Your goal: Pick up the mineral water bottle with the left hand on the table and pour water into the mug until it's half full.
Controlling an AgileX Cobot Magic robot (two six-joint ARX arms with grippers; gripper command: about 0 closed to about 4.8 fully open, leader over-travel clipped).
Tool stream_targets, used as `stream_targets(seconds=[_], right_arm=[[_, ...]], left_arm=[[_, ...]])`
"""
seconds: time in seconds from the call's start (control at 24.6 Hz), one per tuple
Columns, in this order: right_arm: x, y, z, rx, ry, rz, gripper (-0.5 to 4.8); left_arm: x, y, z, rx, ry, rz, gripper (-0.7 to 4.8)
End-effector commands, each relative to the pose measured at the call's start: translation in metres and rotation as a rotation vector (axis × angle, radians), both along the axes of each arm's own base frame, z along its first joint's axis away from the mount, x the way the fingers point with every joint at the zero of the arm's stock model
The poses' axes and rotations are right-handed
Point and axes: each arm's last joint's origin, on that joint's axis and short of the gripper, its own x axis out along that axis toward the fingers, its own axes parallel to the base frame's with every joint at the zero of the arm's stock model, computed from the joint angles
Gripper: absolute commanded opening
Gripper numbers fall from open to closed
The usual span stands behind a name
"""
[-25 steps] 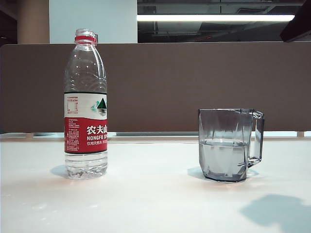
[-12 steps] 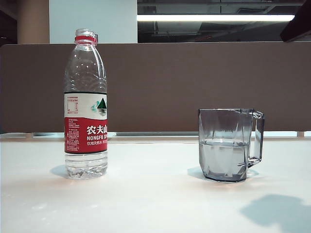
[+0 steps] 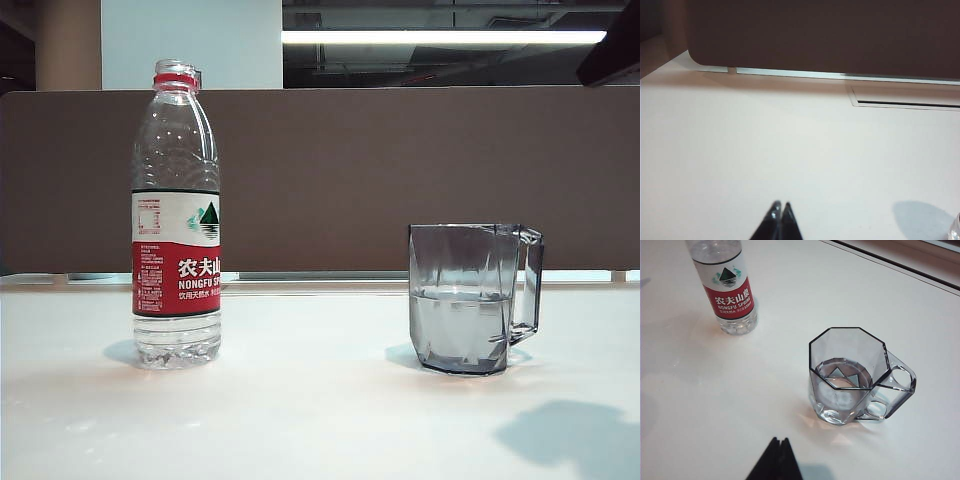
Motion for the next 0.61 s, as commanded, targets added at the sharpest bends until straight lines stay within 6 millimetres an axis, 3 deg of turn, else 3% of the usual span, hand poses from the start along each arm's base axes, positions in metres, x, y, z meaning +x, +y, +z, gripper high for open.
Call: stream_targets(seconds=[0.04,0.12,0.28,0.61], right_arm=[[0.002,-0.002,0.001,-0.016,-0.046,-0.077,-0.01],[0.005,-0.008,-0.007,-0.034,-0.115,-0.234,-0.01],[0.013,-0.021,-0.037,0.1,-0.232,-0.403,-0.01],[0.023,-0.051,-0.066,0.203,-0.323,-0.558,-0.01]], left_arm=[[0.0,0.0,0.002,0.004,-0.01,0.002,-0.05],[0.0,0.0,0.002,0.004,-0.01,0.002,-0.05],[0.0,0.0,0.002,0.004,-0.01,-0.001,-0.05],[0.0,0.0,0.002,0.004,-0.01,-0.002,-0.05]])
